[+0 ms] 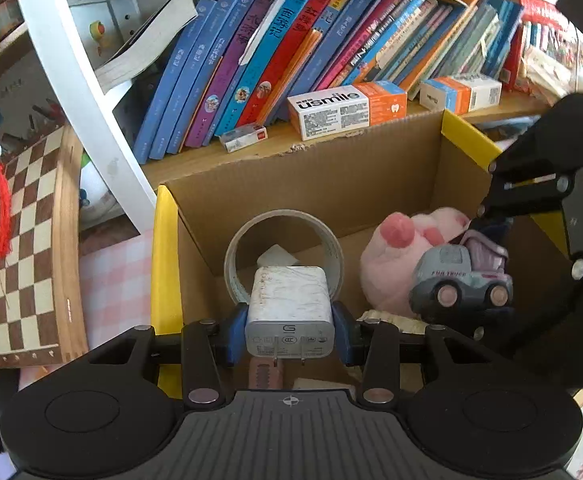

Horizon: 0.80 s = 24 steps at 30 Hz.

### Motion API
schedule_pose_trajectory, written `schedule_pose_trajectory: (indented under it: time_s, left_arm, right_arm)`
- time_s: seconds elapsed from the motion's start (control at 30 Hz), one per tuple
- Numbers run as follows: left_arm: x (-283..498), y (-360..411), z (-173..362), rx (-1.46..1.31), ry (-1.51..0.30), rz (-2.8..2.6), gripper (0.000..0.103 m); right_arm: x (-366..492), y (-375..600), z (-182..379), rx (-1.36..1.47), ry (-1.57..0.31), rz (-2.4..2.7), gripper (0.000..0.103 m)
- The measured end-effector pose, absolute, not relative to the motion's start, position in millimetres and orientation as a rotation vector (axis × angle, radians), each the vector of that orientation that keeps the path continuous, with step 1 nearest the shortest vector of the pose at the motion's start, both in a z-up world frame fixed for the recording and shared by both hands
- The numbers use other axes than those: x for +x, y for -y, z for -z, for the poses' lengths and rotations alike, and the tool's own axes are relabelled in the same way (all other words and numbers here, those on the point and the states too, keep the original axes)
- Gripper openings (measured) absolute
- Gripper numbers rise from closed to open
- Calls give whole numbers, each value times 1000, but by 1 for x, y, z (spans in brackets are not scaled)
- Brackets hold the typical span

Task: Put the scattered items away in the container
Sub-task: 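Open both tools to drop the charger and toy car into the box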

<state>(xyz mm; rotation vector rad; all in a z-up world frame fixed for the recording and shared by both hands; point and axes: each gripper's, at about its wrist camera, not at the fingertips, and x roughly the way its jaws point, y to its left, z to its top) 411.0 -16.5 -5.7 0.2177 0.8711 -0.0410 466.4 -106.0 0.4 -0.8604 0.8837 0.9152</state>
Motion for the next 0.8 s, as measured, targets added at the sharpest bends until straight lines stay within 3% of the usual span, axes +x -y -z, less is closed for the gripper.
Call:
schedule_pose_trajectory:
  time_s: [0.27, 0.4, 0.57, 0.8]
  left_arm:
    - [410, 21, 4, 255, -852, 28, 45]
    - [406, 21, 0, 270, -837, 22, 54]
    - [398, 22, -8, 277, -813, 11, 57]
    - [381, 29, -28, 291, -732, -16, 74]
  right_arm:
    - [468, 106, -1, -817, -897, -904, 53]
    - [469, 109, -6, -768, -899, -898, 64]
    - [466, 114, -17, -730, -866, -887, 75]
    - [458, 127, -40, -650, -798, -870, 86]
